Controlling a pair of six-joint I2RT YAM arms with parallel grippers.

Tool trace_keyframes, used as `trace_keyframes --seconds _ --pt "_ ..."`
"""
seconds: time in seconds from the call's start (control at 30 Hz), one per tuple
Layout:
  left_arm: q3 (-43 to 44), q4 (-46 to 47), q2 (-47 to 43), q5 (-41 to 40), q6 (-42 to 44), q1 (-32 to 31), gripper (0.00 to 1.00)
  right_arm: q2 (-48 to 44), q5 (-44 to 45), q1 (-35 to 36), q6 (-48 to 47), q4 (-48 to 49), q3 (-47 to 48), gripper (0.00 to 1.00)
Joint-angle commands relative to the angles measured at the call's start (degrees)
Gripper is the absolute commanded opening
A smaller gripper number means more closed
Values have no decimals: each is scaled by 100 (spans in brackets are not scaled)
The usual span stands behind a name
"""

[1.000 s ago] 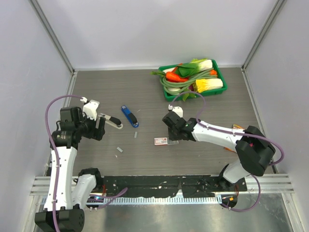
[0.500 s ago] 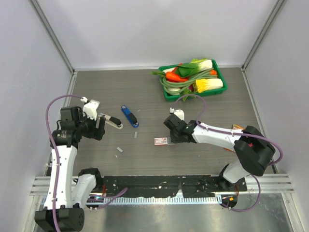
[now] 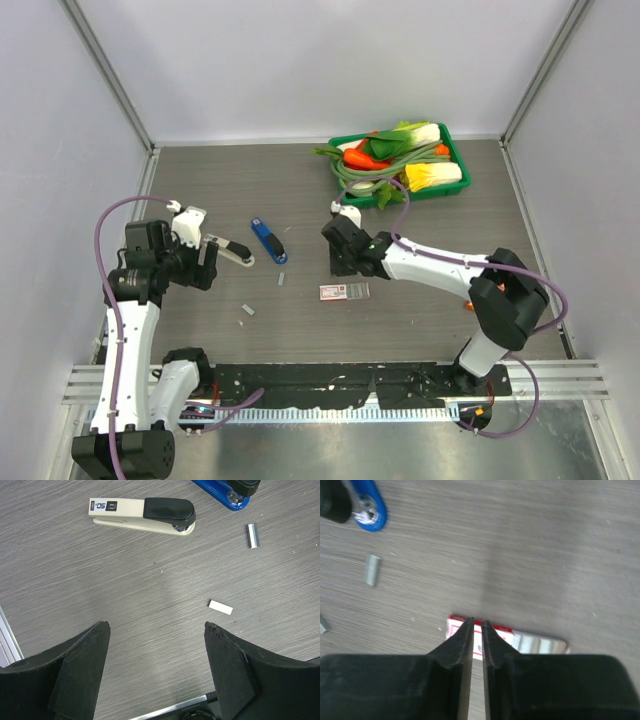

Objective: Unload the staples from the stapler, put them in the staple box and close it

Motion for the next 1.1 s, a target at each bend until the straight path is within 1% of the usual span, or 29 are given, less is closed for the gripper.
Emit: trace_keyframes --seconds 0.0,0.03,0.07,0.17,0.23,0.3,0.43,0.47,0.53,0.67,0.87,1.07 --pt "55 222 -14 -45 -7 35 80 490 -186 209 -76 295 808 24" --pt "72 230 4 -63 -25 26 80 631 -142 279 -59 286 923 27" --pt "81 239 21 -98 -34 35 80 876 -72 358 -50 278 1046 32" --pt "116 283 65 -194 -34 35 80 1290 34 631 64 190 1573 37" --pt "169 275 109 -195 -34 35 80 1721 192 816 125 -38 2039 40" --pt "230 213 110 -195 -25 35 80 2072 341 912 240 -222 2434 46" --pt "248 169 22 -221 27 35 80 2363 403 1027 372 -285 2770 55" --pt "248 143 4 -230 45 26 80 2407 421 1027 389 -294 2822 60" --pt "231 116 -13 -247 63 35 80 2556 517 1036 460 -399 2998 63" --pt "231 99 -66 -247 72 26 80 2794 640 1071 504 -645 3262 63" --pt "248 90 -66 -239 98 35 80 2961 711 1062 556 -689 3350 63" --pt "266 90 -66 -247 107 35 80 3155 729 1080 565 -917 3657 62"
